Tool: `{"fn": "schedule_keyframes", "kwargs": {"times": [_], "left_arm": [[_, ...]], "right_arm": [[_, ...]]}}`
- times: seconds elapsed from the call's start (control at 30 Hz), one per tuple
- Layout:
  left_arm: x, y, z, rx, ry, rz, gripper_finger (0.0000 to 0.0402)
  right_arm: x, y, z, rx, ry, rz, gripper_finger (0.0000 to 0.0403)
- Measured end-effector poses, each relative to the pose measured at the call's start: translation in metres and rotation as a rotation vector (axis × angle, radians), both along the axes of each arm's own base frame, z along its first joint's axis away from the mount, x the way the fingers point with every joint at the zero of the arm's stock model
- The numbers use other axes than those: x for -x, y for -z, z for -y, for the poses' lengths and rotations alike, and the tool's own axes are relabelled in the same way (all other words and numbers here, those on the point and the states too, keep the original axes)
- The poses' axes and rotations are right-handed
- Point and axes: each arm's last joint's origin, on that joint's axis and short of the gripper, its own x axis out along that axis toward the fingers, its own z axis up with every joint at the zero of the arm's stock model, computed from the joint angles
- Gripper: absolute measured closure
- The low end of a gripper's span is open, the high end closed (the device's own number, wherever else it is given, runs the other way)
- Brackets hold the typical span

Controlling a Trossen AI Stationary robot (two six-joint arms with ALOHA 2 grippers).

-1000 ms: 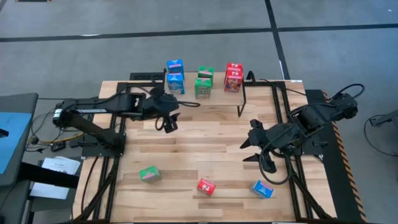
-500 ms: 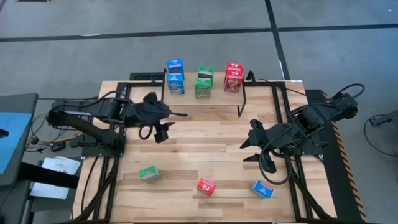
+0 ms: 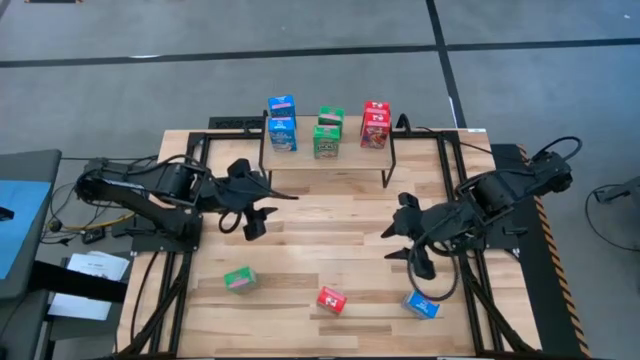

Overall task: Stack cereal on shelf
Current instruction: Put the red cereal box on the shelf aligned with the other red cereal boxes

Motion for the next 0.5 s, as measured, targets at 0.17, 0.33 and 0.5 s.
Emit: {"fn": "schedule_keyframes", "kwargs": {"times": [0.17,0.33,0.5], "left_arm": [[0.001,0.000,0.002,0.009,-0.001,0.000,0.0168],[0.001,0.001,0.002,0.029,-0.020,0.003,0.0168],[0.001,0.001,0.002,0.041,-0.031,0.009,0.0168]], "right_arm": [[-0.010,0.003,0.009,-0.002,0.108,-0.003,0.0148],[-0.014,0.003,0.018,-0.004,0.144,0.000,0.0148],[-0.020,0.006,0.024,-0.007,0.162,-0.019,0.0148]]}}
